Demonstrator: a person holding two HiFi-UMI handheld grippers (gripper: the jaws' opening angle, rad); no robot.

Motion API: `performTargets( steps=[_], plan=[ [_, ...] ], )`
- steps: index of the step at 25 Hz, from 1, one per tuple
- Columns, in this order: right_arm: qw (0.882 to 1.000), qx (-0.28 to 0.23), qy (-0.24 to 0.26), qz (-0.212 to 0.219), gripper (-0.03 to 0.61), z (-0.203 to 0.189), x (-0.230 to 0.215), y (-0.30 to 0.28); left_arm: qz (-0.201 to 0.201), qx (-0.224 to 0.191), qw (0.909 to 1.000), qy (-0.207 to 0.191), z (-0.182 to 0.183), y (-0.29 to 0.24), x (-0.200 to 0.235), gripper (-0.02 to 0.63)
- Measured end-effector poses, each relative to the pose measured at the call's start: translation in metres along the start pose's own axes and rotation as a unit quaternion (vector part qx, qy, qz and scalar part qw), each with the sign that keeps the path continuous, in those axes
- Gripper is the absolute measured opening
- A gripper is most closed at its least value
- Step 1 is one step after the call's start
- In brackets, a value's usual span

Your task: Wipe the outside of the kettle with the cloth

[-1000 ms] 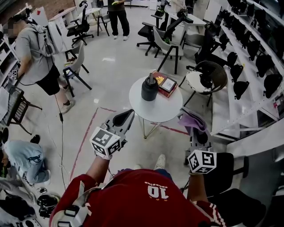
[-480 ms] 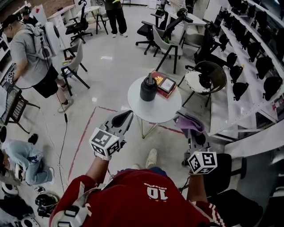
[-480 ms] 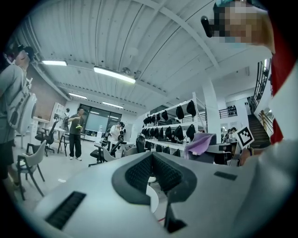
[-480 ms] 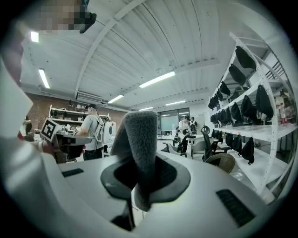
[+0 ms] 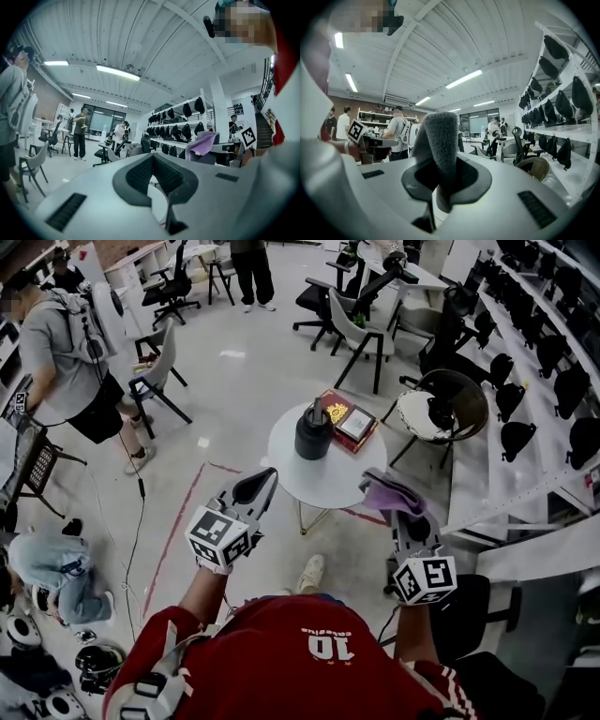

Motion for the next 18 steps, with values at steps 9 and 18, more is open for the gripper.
performTargets(
  steps=[9,18],
  plan=[
    [0.999,0.016,-0.037,0.018,0.049,-0.026,-0.066,-0.073,-0.001,0.000,0.9996,-0.029,-0.005,-0.085,0.021,0.008],
    [0.997,0.037,-0.055,0.041,0.049,-0.063,-0.114,-0.135,0.025,0.011,0.9986,-0.045,-0.016,-0.132,0.044,0.008]
  ],
)
Point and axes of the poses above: the fingertips, and each gripper's own axes: y backward along the fingers, x to its left, z out of its top, the point moved 5 cm from there along y, backward along the fingers, and after that the axes turned 15 degrees about -x, right-handed, at the moved point
